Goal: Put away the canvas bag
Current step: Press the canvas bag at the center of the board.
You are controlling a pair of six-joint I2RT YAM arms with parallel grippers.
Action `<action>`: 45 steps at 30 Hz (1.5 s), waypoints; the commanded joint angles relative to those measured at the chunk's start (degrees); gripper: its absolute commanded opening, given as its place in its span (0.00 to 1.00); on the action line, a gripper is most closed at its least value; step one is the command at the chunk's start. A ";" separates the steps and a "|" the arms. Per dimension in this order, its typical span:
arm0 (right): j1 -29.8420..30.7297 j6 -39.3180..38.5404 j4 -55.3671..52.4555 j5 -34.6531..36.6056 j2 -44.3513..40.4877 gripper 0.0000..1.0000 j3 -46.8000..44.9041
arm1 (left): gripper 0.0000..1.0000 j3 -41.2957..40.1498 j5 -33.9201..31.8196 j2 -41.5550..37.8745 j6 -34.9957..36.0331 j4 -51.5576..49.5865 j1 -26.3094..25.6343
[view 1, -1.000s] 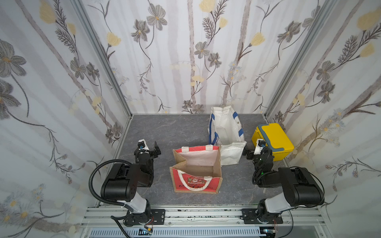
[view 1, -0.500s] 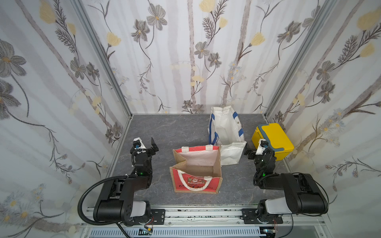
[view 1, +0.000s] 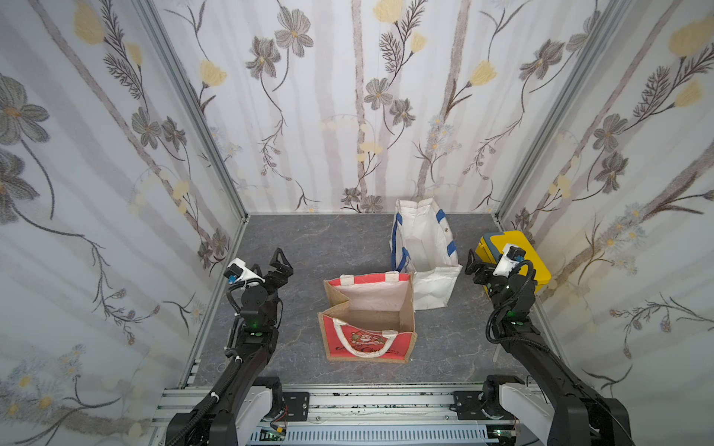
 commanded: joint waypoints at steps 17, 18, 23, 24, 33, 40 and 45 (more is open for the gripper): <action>29.18 -7.97 -36.72 -4.03 4.20 0.99 27.36 | 1.00 16.99 23.34 -1.47 1.32 -41.00 -3.14; 31.86 -8.38 -37.78 -3.22 5.28 0.98 28.36 | 0.99 17.90 23.95 -1.52 2.12 -42.67 -3.65; 43.20 -10.03 -43.51 5.88 8.68 0.99 33.64 | 0.97 19.94 26.41 -2.68 4.13 -48.19 -5.50; 45.08 -10.28 -44.71 7.18 9.19 0.99 34.65 | 0.96 19.95 26.89 -3.30 4.09 -48.86 -5.94; 60.65 -10.07 -53.14 12.21 14.56 0.97 41.77 | 0.91 25.04 27.38 -6.41 9.41 -62.27 -9.51; 68.35 -10.45 -55.45 12.36 22.27 0.95 44.88 | 0.86 27.31 31.77 -7.58 11.47 -66.26 -11.59; 69.83 -11.65 -51.09 10.73 24.72 0.85 43.24 | 0.85 28.54 31.59 -7.40 12.33 -67.99 -13.19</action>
